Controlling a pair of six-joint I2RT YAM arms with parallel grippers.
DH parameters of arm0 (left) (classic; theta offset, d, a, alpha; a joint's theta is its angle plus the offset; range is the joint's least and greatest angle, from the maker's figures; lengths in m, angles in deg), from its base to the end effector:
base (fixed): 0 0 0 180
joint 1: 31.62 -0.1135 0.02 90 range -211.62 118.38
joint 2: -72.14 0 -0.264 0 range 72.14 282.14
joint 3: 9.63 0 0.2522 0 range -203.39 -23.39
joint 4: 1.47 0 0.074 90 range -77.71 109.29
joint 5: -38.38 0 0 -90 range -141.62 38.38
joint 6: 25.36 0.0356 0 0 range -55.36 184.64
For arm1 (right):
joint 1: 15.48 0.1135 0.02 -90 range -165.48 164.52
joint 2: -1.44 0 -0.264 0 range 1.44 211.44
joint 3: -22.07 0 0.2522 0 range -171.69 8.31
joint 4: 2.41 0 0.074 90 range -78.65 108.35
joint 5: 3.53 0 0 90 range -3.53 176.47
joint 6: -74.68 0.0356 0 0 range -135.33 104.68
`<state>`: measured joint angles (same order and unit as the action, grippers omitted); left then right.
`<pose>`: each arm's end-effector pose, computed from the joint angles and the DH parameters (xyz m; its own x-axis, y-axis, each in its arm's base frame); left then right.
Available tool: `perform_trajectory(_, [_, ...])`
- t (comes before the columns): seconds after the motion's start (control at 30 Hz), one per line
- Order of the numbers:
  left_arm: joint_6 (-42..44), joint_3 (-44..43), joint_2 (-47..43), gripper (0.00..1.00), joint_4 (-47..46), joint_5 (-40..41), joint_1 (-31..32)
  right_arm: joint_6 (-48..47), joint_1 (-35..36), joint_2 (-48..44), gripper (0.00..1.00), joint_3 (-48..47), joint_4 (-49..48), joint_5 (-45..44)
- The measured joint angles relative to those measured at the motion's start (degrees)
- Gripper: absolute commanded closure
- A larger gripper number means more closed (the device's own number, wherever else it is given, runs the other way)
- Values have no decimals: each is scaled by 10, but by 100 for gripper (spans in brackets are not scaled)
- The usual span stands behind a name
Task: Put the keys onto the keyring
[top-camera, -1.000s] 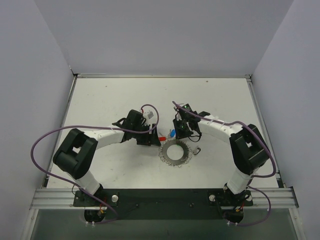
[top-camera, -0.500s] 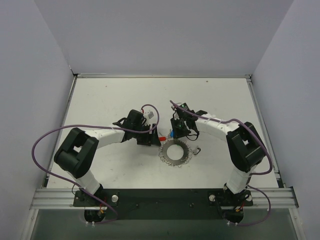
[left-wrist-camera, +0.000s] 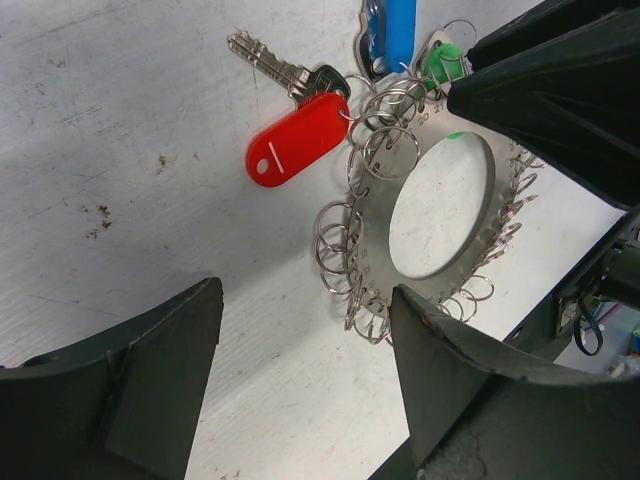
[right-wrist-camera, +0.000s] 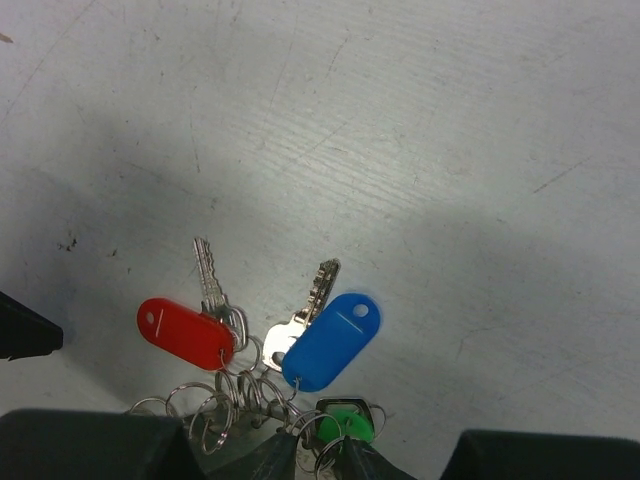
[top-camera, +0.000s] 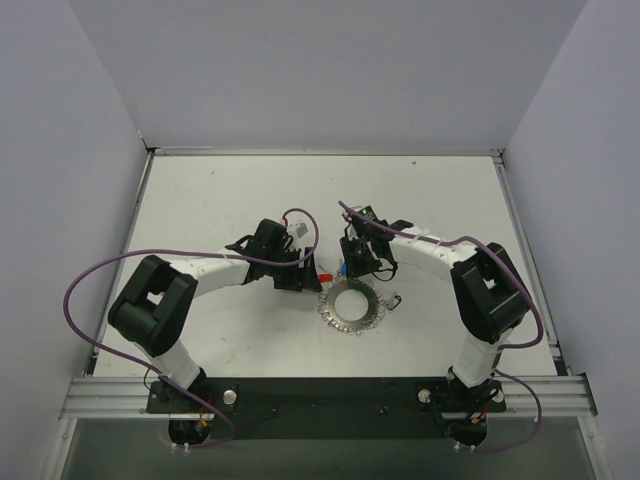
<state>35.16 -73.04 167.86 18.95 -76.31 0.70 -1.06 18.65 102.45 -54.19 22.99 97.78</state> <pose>0.2657 -0.1857 0.1568 -0.9297 0.0591 -0.3636 0.2780 0.7601 -0.5874 0.3017 0.2129 0.1834 -0.7771 -0.2349 -0.5839 -0.4775 0.8244 0.3038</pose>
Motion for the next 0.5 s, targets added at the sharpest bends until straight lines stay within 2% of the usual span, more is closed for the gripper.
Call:
perform_trajectory(0.17, [0, 0, 0, 23, 0, 0, 0, -6, 5, -2, 53, -2, 9, -11])
perform_trajectory(0.27, [1, 0, 0, 23, 0, 0, 0, -9, 12, -13, 46, -1, 17, -21])
perform_trajectory(0.43, [1, 0, 1, 24, 0, 0, 1, -10, 16, -60, 41, 1, 24, -37])
perform_trajectory(0.5, [1, -1, 4, 28, 0, 0, 3, -10, 17, -79, 41, 2, 23, -41])
